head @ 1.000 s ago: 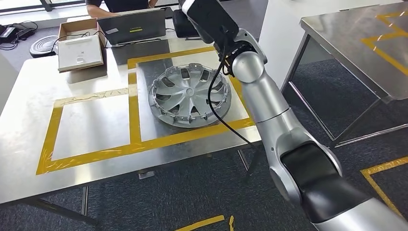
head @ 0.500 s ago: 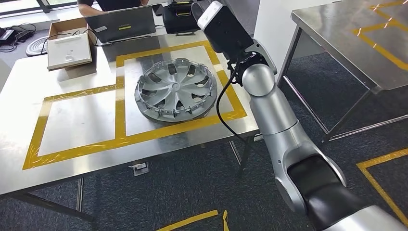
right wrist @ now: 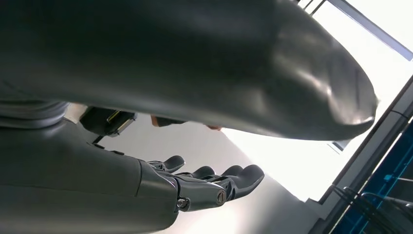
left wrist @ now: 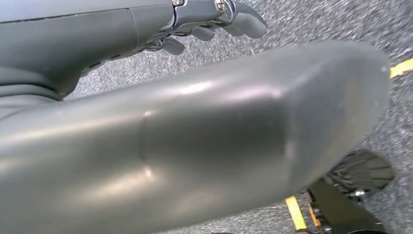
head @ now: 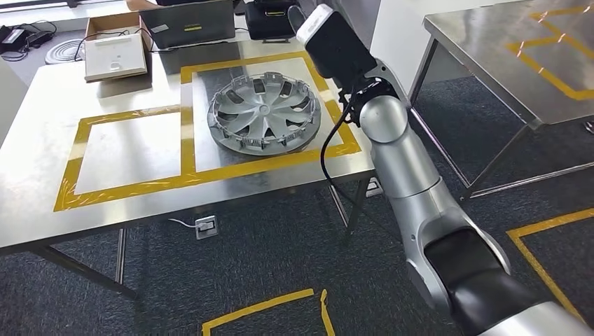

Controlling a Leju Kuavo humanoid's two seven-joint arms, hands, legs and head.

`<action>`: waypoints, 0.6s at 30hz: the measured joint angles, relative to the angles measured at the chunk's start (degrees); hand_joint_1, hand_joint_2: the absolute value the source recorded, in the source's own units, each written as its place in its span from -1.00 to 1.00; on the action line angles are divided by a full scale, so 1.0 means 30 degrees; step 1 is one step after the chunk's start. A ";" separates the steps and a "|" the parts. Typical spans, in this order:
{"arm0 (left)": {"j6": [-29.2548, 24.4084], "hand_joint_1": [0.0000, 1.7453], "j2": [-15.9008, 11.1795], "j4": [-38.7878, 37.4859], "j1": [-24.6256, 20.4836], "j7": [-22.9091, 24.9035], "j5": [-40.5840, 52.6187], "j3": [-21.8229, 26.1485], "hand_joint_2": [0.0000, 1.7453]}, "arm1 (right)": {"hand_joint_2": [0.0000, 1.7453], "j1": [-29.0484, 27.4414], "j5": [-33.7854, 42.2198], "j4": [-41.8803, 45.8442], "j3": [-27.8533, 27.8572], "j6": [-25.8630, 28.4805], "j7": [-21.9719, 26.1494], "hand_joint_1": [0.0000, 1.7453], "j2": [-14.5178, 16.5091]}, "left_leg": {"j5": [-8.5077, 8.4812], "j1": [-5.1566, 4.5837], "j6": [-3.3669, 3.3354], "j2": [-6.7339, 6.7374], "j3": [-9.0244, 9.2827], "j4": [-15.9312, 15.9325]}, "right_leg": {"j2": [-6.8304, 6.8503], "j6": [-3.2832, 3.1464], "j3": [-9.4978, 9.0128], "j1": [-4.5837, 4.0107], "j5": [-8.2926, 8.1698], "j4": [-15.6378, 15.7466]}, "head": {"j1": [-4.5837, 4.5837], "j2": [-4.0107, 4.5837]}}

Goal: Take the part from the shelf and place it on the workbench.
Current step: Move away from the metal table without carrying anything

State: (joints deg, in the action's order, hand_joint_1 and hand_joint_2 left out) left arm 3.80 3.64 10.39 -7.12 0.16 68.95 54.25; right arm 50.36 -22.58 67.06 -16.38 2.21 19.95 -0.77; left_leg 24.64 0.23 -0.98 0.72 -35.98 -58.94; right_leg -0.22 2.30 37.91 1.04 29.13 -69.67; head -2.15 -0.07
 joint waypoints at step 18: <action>0.0058 -1.00 -0.0031 0.0005 -0.0078 -0.0024 0.0067 0.0127 -1.00 | -1.00 0.0222 0.0064 0.0067 -0.0166 0.0277 0.0011 -1.00 -0.0133 | 0.2101 0.0001 0.0804 -0.0221 0.1999 -0.0831 | 0.0015 -0.0950 0.0548 -0.0113 -0.2287 0.3177 | -0.0126 0.0000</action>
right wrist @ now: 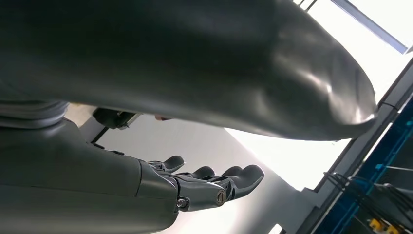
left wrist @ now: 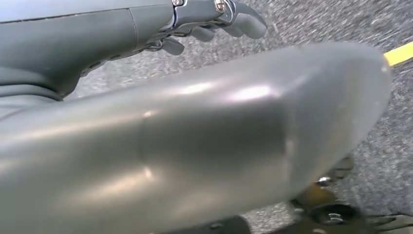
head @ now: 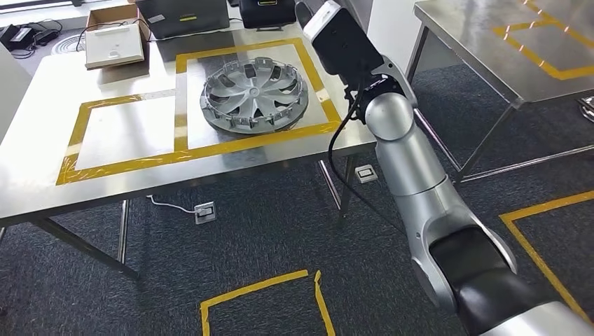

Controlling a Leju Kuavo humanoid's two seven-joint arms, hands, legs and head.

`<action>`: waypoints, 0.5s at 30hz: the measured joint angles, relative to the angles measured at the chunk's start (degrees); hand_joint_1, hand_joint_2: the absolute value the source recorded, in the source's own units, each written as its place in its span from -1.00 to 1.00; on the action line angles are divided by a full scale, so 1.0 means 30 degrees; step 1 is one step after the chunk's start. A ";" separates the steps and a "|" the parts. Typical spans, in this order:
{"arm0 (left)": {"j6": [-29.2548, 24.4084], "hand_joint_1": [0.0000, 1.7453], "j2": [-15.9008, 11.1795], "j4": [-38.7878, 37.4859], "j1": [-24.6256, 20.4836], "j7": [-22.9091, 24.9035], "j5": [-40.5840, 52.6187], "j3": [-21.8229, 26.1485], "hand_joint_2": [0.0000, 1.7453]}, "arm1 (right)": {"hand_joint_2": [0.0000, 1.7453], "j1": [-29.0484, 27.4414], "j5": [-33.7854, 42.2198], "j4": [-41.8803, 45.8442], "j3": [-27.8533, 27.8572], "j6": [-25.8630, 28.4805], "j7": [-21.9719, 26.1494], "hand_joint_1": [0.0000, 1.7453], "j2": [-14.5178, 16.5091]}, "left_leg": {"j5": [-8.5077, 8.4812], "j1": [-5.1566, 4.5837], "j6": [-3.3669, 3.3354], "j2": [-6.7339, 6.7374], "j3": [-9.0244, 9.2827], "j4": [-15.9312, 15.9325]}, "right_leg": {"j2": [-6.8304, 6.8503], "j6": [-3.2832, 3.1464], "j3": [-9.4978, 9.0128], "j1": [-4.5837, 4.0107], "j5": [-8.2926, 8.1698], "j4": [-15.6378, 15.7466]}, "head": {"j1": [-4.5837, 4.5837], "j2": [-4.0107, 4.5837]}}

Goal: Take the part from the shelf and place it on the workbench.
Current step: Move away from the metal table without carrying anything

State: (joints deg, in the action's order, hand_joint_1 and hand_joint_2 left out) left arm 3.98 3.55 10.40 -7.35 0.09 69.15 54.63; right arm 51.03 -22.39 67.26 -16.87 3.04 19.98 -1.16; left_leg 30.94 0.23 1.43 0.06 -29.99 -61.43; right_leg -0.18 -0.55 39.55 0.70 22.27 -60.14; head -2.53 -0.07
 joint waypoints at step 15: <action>0.0051 -1.00 0.0000 0.0007 0.0010 -0.0037 -0.0005 0.0173 -1.00 | -1.00 0.0087 -0.0031 0.0046 -0.0269 0.0007 -0.0199 -1.00 -0.0049 | -0.2804 -0.0193 -0.0807 0.0125 -0.2936 0.0582 | 0.0014 0.0357 -0.2430 -0.0136 0.2439 -0.1060 | -0.0018 0.0000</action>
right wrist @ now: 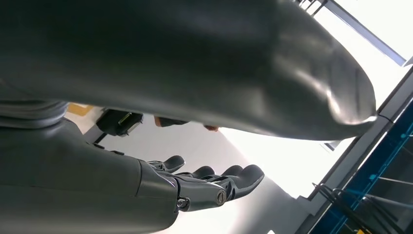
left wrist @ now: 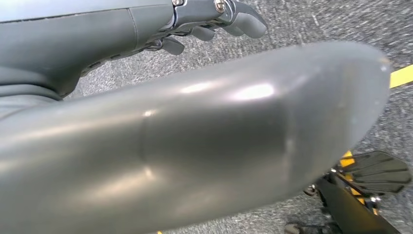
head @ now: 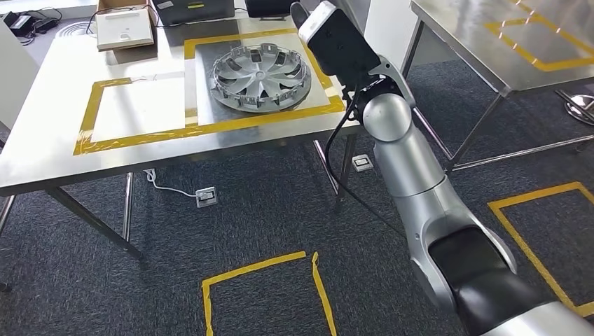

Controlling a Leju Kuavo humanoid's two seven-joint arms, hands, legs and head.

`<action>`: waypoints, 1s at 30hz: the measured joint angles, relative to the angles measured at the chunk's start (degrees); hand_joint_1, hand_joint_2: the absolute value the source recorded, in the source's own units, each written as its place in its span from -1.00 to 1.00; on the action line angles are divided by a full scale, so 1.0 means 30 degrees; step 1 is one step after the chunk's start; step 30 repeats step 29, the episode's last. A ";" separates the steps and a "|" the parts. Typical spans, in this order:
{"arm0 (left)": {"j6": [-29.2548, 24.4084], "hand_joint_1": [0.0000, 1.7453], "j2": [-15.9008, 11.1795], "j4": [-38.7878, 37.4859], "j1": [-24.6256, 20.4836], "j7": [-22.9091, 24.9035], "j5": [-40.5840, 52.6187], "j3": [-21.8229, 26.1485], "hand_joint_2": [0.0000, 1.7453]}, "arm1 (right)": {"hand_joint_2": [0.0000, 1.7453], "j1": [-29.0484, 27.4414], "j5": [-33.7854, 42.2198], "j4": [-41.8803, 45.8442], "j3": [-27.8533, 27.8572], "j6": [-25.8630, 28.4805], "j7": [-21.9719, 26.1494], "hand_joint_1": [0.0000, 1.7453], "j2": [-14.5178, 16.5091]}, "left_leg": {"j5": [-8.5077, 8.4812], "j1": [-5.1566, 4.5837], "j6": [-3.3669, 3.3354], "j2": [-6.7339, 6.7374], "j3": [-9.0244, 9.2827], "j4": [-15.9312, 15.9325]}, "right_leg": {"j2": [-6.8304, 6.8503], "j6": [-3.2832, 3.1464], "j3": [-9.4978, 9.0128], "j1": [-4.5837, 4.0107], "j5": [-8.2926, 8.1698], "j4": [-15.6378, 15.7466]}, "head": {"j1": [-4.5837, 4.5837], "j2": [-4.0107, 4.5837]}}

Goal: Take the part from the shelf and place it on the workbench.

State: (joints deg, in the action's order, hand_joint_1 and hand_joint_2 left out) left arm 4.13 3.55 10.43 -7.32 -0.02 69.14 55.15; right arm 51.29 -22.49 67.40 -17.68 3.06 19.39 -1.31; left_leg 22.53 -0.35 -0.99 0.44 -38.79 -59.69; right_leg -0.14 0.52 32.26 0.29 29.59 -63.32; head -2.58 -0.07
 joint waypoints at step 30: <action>-0.0007 -1.00 -0.0050 0.0007 -0.0125 0.0029 0.0042 0.0037 -1.00 | -1.00 0.0190 -0.0789 -0.0324 -0.0109 0.0015 0.0073 -1.00 0.0214 | 0.0508 0.0066 -0.0196 -0.0079 0.0616 0.0149 | 0.0060 0.0218 0.2113 0.0050 -0.0259 -0.2665 | -0.0338 0.0000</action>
